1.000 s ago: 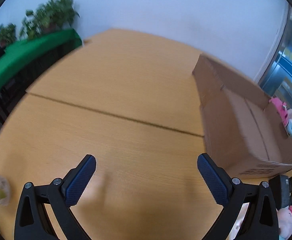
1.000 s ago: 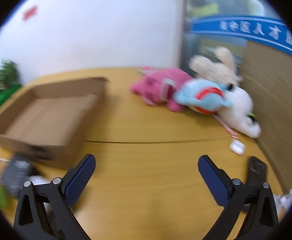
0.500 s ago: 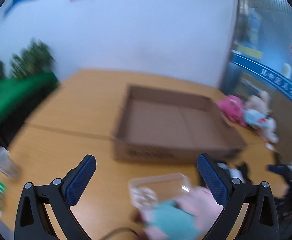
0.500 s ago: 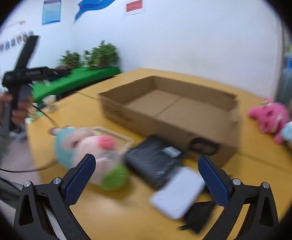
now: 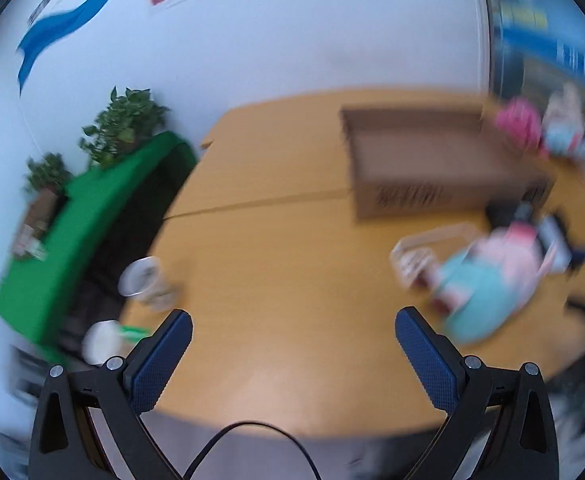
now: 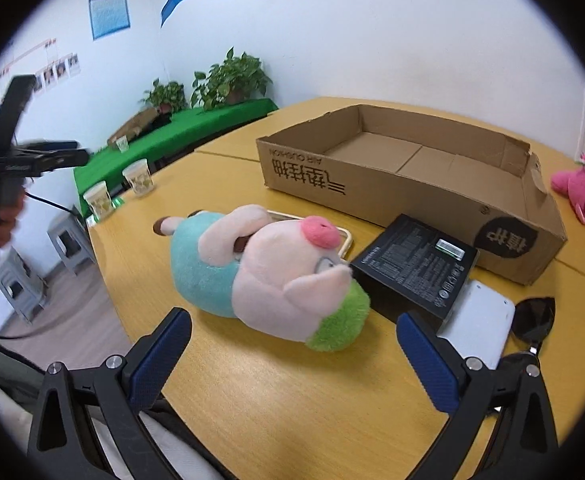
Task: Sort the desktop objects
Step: 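Move both grippers toward the teal-and-pink pig plush on the table, then close both grippers on the pig plush body from either side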
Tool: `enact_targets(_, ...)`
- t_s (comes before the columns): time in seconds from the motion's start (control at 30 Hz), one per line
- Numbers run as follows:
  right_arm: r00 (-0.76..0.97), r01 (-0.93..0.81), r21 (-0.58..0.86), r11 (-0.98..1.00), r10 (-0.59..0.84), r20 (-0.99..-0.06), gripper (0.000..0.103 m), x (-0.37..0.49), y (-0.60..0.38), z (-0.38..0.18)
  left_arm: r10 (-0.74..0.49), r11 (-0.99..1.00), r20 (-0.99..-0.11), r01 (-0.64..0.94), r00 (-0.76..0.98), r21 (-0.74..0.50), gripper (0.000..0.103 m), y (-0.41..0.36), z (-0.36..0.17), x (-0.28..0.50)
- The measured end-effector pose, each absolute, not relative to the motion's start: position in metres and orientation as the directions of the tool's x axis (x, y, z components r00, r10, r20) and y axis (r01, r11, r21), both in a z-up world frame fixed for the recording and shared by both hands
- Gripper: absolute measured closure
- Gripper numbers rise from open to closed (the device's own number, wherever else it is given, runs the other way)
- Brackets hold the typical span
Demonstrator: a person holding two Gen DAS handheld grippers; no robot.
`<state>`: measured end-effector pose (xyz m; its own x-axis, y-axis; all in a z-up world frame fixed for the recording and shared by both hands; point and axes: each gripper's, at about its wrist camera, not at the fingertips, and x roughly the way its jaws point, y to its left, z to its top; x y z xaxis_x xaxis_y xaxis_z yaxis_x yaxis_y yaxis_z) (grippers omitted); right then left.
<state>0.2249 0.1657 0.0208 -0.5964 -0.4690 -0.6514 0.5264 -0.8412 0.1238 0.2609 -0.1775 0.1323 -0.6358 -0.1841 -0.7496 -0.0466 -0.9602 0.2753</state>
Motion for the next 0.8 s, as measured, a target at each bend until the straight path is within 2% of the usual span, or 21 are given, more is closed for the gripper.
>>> enact_targets(0.07, -0.583, 0.546, 0.104, -0.832, -0.466, -0.666, 0.001, 0.223, 0.151, 0.016, -0.191, -0.940, -0.762, -0.107, -0.619, 0.323, 0.000, -0.169, 0.124, 0.270)
enact_targets(0.1, -0.579, 0.554, 0.098, -0.826, -0.468, -0.668, 0.001, 0.223, 0.147, 0.015, -0.154, -0.945, -0.771, -0.135, -0.618, 0.297, 0.000, -0.161, 0.118, 0.270)
enact_targets(0.23, -0.590, 0.550, 0.047, -0.834, -0.428, -0.685, 0.001, 0.222, 0.139, 0.009, 0.183, -0.962, -0.813, -0.270, -0.553, -0.033, 0.000, -0.117, 0.069, 0.248)
enact_targets(0.33, -0.605, 0.523, 0.029, -0.852, -0.395, -0.692, 0.001, 0.219, 0.146, 0.005, 0.330, -0.930, -0.810, -0.313, -0.485, -0.192, 0.000, -0.086, 0.024, 0.220)
enact_targets(0.47, -0.625, 0.504, 0.019, -0.863, -0.380, -0.682, 0.001, 0.210, 0.155, 0.003, 0.404, -0.907, -0.788, -0.315, -0.465, -0.279, 0.000, -0.067, -0.004, 0.191)
enact_targets(0.63, -0.623, 0.513, -0.014, -0.858, -0.361, -0.694, 0.001, 0.196, 0.152, -0.003, 0.445, -0.895, -0.744, -0.259, -0.499, -0.362, 0.000, -0.068, -0.004, 0.170)
enact_targets(0.8, -0.619, 0.523, 0.004, -0.852, -0.383, -0.686, 0.001, 0.180, 0.153, -0.002, 0.465, -0.885, -0.728, -0.265, -0.504, -0.382, 0.000, -0.066, -0.006, 0.161)
